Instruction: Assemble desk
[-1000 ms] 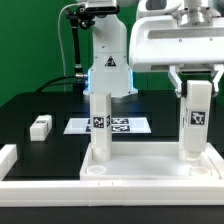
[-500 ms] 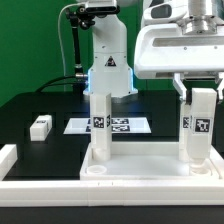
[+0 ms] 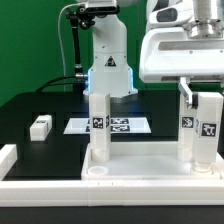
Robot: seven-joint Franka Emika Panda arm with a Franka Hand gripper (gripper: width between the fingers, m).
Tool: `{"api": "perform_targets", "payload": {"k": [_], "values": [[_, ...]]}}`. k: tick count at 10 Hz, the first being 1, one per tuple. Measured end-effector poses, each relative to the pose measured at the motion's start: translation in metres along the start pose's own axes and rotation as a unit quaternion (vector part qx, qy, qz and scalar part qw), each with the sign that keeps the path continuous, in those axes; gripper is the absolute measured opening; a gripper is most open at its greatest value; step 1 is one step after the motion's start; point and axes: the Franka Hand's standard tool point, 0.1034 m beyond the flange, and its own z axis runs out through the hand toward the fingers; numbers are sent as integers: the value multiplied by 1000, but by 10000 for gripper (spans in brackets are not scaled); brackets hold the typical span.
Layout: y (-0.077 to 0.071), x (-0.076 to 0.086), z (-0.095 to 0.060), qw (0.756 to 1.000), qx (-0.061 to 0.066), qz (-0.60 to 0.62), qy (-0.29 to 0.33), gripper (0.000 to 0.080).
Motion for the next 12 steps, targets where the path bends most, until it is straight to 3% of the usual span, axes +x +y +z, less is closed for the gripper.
{"api": "perform_targets", "payload": {"k": [7,8,9,10,12], "values": [[-1,-2,3,1000,2,-8,20,301],[-1,-2,3,1000,2,-10,20,478],[-1,-2,3,1000,2,-12,20,478],[-1,-2,3,1000,2,-15,20,616],[-1,-2,3,1000,2,-19,20,639]]}}
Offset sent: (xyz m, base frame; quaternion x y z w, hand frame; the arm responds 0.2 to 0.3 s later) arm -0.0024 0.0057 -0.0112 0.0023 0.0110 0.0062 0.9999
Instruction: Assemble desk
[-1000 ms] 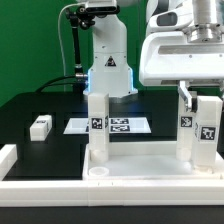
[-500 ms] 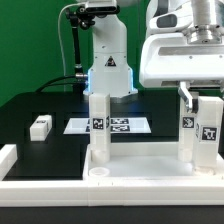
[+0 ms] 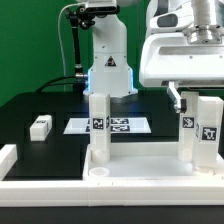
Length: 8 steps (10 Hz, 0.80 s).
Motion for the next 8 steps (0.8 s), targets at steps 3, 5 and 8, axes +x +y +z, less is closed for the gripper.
{"api": "perform_targets", "payload": {"k": [3,5,8], "values": [[2,2,-1,1000,-2,-16,-10,649],[16,33,-25,999,2,-21,-42,649],[18,35,-21,994,-5,-15,-111,649]]}}
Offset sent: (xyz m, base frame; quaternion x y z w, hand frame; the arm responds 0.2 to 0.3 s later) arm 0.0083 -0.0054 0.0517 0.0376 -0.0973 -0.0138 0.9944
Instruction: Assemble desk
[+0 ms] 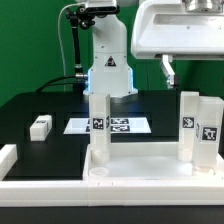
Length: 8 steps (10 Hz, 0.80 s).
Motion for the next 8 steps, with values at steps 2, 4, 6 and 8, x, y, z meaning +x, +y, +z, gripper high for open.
{"api": "perform_targets", "payload": {"k": [2,4,6,8], "values": [[-2,5,0,996,-10,14,-87,649],[-7,4,6,986,-28,26,-163,649],[-14,6,18,986,-34,30,-158,649],[-18,-2,24,985,-38,56,-160,649]]}}
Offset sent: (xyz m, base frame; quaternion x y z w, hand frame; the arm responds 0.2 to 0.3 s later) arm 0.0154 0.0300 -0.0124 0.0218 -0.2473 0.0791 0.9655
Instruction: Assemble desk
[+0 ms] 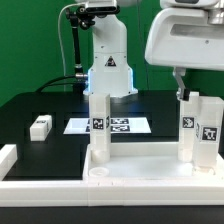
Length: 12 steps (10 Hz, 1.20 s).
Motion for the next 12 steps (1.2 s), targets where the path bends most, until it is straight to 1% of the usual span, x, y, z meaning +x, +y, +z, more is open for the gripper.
{"api": "perform_targets", "payload": {"k": [1,3,5,8,9,10,11,12], "values": [[-2,-2,2,1000,-1,9,-1,649],[0,-1,2,1000,-1,25,-1,637],[-1,-1,3,995,-1,104,-1,285],[-1,-1,3,978,-1,208,-2,289],[0,-1,3,968,-1,252,-1,289],[2,-1,4,948,-1,319,0,289],[5,-1,4,913,3,407,-9,289],[6,-2,4,873,8,488,-24,289]]}}
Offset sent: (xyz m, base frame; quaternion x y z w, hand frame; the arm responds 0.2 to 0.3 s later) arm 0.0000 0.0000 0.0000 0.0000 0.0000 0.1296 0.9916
